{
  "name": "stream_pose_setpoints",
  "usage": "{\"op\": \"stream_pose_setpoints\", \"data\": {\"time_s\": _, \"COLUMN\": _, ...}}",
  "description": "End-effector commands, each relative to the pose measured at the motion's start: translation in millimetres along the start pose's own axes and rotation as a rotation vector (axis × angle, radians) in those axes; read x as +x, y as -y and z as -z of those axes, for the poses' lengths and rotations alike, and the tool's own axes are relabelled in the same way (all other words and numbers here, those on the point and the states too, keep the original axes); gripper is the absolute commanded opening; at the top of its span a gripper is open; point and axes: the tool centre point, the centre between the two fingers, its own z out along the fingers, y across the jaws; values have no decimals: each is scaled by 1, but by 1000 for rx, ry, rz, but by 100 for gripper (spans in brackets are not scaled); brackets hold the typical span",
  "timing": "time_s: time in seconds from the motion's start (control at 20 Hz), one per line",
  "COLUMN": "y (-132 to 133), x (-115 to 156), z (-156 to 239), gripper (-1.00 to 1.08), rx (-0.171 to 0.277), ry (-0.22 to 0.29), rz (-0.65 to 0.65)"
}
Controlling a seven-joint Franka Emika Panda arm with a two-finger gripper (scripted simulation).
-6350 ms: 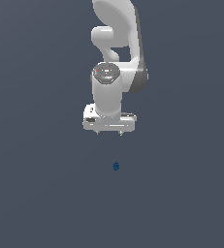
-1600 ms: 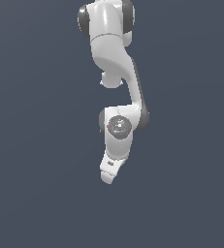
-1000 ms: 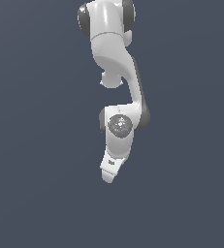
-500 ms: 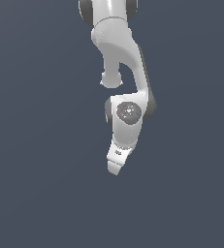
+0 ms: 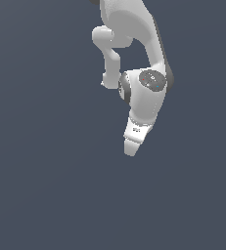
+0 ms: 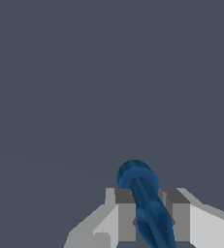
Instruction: Pick up the object and move it to a goal position.
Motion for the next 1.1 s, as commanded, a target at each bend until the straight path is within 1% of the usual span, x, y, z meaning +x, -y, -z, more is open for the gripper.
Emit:
{"op": "stream_pose_setpoints", "data": {"time_s": 0.0, "y": 19, "x": 8, "z": 20, "gripper": -100, "rx": -1, "ry": 1, "rz": 0}}
{"op": "stream_pose_setpoints", "data": {"time_s": 0.3, "y": 60, "x": 25, "z": 65, "gripper": -100, "rx": -1, "ry": 1, "rz": 0}}
{"op": "stream_pose_setpoints", "data": {"time_s": 0.55, "y": 85, "x": 37, "z": 94, "gripper": -100, "rx": 0, "ry": 0, "rz": 0}}
{"op": "stream_pose_setpoints", "data": {"time_s": 0.8, "y": 100, "x": 45, "z": 112, "gripper": -100, "rx": 0, "ry": -1, "rz": 0}}
{"op": "stream_pose_setpoints", "data": {"time_s": 1.05, "y": 104, "x": 48, "z": 118, "gripper": -100, "rx": 1, "ry": -3, "rz": 0}}
